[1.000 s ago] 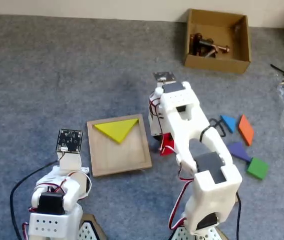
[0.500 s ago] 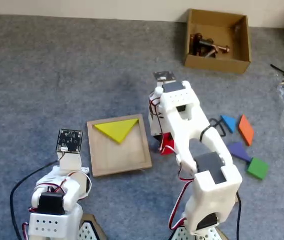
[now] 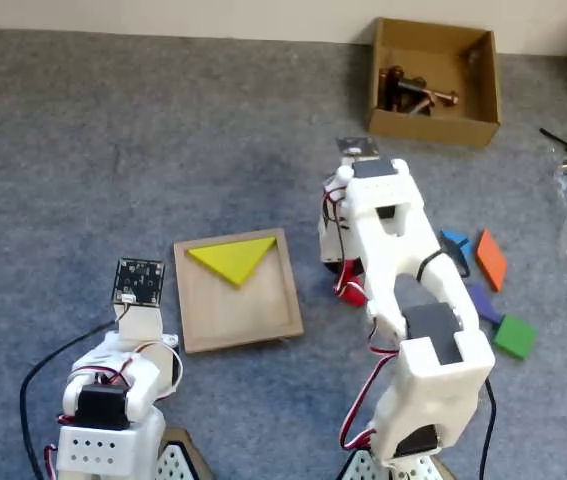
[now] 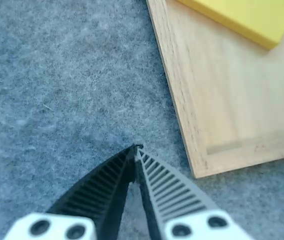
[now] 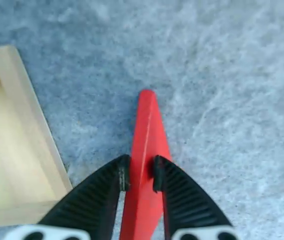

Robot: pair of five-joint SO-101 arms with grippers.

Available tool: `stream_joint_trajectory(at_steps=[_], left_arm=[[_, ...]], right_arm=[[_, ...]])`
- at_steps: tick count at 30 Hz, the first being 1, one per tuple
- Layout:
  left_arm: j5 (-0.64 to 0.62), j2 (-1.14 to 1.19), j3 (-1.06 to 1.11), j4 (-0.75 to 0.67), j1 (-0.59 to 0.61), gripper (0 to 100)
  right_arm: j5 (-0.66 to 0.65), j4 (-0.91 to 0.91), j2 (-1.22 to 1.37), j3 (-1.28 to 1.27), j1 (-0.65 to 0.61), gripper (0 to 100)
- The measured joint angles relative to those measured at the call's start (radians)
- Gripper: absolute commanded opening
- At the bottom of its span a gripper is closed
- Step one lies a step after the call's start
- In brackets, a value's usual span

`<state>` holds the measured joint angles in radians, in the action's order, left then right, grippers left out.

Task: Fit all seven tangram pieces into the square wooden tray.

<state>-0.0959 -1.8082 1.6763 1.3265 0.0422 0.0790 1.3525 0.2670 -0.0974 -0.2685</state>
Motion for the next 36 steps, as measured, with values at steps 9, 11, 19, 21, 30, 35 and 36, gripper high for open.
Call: stream_joint_trajectory(at_steps=[9,11,19,21,30,35,36], left_arm=[[0.000,0.000,0.000,0.000,0.000,1],[0.000,0.000,0.000,0.000,0.000,1],[0.000,0.000,0.000,0.000,0.000,1],[0.000,0.000,0.000,0.000,0.000,1],[0.000,0.000,0.000,0.000,0.000,1],[0.000,0.000,0.000,0.000,0.000,1],[0.000,0.000,0.000,0.000,0.000,1]], right_arm=[[0.000,0.000,0.000,0.000,0.005,0.9],[0.000,0.000,0.000,0.000,0.009,0.5],[0.000,0.000,0.000,0.002,0.009,0.5],[0.000,0.000,0.000,0.002,0.009,0.5],[0.000,0.060,0.000,0.008,0.009,0.5],[0.000,0.060,0.000,0.008,0.009,0.5],[-0.003,0.060,0.000,0.008,0.009,0.5]])
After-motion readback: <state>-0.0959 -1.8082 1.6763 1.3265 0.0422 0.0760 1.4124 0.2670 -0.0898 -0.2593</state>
